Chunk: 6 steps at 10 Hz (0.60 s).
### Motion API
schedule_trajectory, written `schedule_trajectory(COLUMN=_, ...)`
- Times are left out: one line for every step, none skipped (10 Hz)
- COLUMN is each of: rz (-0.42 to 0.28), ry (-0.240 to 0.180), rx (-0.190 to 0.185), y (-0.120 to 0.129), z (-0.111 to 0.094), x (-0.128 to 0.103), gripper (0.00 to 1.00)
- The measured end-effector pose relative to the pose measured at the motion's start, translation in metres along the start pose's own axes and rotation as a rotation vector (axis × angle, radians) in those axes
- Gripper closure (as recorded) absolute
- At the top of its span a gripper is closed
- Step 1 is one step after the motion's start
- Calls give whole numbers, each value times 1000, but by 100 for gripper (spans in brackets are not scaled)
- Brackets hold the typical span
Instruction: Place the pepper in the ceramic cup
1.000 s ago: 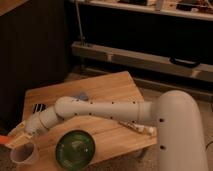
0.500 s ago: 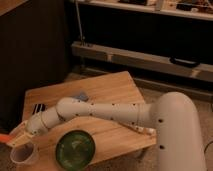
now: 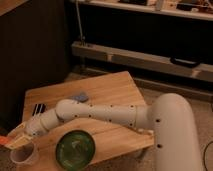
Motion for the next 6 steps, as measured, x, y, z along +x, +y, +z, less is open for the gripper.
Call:
schedule_trajectory(rz=-6, ry=7, rx=-3, y=1, z=-2, x=-2, gripper=20)
schedule_trajectory(rz=-10, ry=13, rx=-4, y=2, z=-4, x=-4, gripper=20)
schedule_trajectory(rz=-11, ry=17, rx=-3, y=4, z=-7, x=-5, gripper=20)
schedule_trajectory(rz=-12, ry=17, rx=-4, y=6, z=-10, x=-5, gripper=20)
schedule_trajectory(rz=-13, ry=12, rx=-7, y=8, z=-13, x=-6, gripper=20)
schedule_trajectory(rz=-17, ry=4, rx=-6, y=10, z=-17, x=-6, gripper=20)
